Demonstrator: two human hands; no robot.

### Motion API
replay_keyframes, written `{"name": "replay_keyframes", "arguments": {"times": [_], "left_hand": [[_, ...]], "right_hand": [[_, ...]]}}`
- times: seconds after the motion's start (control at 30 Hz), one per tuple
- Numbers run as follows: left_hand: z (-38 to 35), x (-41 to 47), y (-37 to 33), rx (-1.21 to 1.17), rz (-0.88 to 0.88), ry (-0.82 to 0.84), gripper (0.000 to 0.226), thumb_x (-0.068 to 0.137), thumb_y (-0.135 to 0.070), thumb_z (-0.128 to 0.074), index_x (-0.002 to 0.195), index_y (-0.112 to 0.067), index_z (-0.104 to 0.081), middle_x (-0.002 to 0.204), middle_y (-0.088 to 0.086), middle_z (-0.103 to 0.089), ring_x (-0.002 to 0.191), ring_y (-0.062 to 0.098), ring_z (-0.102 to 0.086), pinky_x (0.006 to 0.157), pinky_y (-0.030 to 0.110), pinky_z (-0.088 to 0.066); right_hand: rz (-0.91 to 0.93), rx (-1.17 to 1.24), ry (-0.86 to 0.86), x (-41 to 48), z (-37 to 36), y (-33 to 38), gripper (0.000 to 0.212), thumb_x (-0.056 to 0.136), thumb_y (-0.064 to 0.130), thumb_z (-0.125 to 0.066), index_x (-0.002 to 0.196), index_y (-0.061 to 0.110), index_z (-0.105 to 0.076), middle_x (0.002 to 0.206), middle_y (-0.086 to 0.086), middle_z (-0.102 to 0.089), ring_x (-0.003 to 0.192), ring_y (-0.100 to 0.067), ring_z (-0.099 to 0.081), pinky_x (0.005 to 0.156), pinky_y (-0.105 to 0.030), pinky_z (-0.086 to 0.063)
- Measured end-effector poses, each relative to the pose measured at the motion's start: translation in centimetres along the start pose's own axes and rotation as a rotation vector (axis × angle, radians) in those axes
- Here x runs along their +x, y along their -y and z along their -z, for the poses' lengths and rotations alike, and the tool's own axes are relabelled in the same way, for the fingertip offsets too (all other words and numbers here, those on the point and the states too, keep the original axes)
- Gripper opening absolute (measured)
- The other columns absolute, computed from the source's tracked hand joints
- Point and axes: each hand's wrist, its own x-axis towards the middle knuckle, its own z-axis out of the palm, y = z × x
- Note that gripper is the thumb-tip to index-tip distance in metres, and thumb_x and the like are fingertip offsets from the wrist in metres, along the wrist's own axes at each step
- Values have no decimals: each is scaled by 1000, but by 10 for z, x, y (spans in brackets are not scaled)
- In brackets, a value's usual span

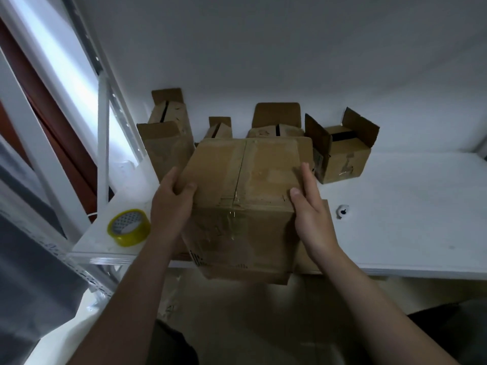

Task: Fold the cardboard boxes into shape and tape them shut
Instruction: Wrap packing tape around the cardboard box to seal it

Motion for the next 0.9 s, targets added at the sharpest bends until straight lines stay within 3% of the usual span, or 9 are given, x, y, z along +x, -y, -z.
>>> {"name": "replay_keyframes", "arguments": {"times": [0.07, 0.13, 0.2, 0.33, 0.4, 0.47, 0.57, 0.77, 0.9], "left_hand": [[3, 1, -2, 9, 64, 45, 59, 99, -37, -58, 153, -21, -41, 153, 3, -47, 138, 25, -46, 113, 39, -37], [8, 0, -4, 8, 107, 109, 52, 101, -39, -54, 147, -16, -51, 146, 10, -55, 128, 30, -53, 108, 47, -44], [17, -1, -6, 4, 115, 152, 43, 102, -34, -53, 140, -13, -58, 139, 12, -59, 120, 29, -57, 102, 44, -47], [43, -6, -13, -51, 236, 380, 81, 93, -35, -67, 160, -33, -21, 159, 3, -37, 137, 31, -44, 110, 46, -41], [47, -13, -21, -51, 290, 449, 88, 90, -47, -70, 160, -33, -18, 154, 1, -40, 125, 28, -50, 101, 42, -45], [49, -28, -33, -59, 309, 406, 79, 88, -53, -70, 151, -27, -29, 134, -1, -49, 97, 17, -54, 77, 34, -46], [61, -48, -50, -91, 237, 251, 62, 86, -55, -72, 126, -22, -38, 118, 2, -56, 91, 17, -58, 64, 33, -45], [105, -93, -90, -379, -79, -44, 36, 95, -67, -48, 109, -35, -53, 110, -8, -61, 103, 15, -61, 73, 32, -46], [130, -120, -94, -627, 38, 90, 77, 77, -92, -32, 124, -42, -66, 115, -3, -73, 106, 20, -70, 84, 40, -56]], "right_hand": [[-85, -12, 32, 1, 3, 0, 54, 105, 50, -40, 153, 56, -14, 139, 37, -38, 131, -4, -39, 106, -30, -36], [-170, 7, 71, 4, 7, 7, 60, 105, 43, -42, 158, 46, -14, 148, 22, -43, 134, -13, -44, 112, -38, -38], [-239, 4, 98, 11, 15, 22, 58, 103, 34, -46, 157, 38, -24, 147, 10, -50, 127, -18, -51, 110, -44, -43], [-324, -189, 203, 18, 34, 56, 42, 97, 45, -55, 136, 32, -44, 124, 5, -59, 104, -17, -58, 86, -39, -52], [-375, -269, 276, 12, 35, 73, 54, 93, 61, -57, 134, 28, -47, 115, 2, -60, 100, -22, -60, 73, -37, -52], [-383, -323, 303, 3, 32, 83, 67, 90, 70, -55, 138, 24, -47, 120, -2, -60, 104, -26, -61, 78, -40, -54], [-323, -334, 231, -11, 35, 92, 87, 86, 78, -50, 150, 21, -37, 136, -4, -54, 121, -30, -55, 98, -48, -51], [-160, -42, 113, -50, 56, 126, 74, 78, 81, -47, 134, 32, -45, 119, 9, -59, 105, -14, -59, 85, -45, -54], [-171, 196, 87, -68, 81, 145, 70, 78, 92, -36, 100, 37, -73, 95, -1, -76, 86, -24, -75, 67, -48, -61]]}}
